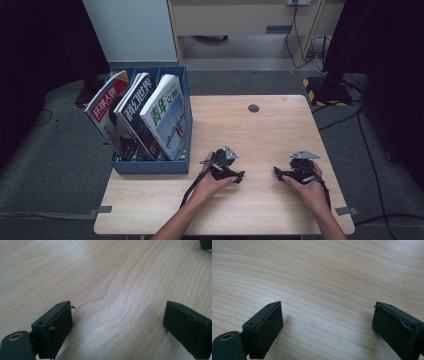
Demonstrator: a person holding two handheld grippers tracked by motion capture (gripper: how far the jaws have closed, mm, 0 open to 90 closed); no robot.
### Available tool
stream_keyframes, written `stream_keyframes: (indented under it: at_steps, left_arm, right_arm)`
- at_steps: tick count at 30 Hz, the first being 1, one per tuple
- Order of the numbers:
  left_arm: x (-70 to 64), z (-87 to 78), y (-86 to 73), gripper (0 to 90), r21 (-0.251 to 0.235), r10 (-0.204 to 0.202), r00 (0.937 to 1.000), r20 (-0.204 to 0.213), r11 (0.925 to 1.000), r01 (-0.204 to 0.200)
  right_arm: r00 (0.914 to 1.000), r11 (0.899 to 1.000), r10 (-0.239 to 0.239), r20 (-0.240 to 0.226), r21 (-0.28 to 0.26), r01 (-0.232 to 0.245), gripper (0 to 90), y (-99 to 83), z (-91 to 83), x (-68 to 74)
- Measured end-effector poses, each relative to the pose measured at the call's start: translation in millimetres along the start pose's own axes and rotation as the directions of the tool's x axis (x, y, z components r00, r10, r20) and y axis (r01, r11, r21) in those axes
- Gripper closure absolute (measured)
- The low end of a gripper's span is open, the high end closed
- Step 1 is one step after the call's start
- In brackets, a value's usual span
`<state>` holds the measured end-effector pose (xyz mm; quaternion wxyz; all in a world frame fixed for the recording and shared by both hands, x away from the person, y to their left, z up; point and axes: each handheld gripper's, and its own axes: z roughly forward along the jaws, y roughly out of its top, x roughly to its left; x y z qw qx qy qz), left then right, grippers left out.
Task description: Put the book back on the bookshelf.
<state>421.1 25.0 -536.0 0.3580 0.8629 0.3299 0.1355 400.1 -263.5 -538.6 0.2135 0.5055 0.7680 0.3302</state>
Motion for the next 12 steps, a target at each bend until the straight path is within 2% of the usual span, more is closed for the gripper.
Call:
stream_keyframes:
  at_steps: [12]
  left_arm:
    - [-0.4, -1.8, -3.3, 5.8, -0.005, -0.015, 0.9998, -0.012, 0.9999, 0.015]
  right_arm:
    - [1.0000, 1.000, 0.000, 0.002, -0.003, 0.000, 9.9, -1.0, -0.9, 1.0]
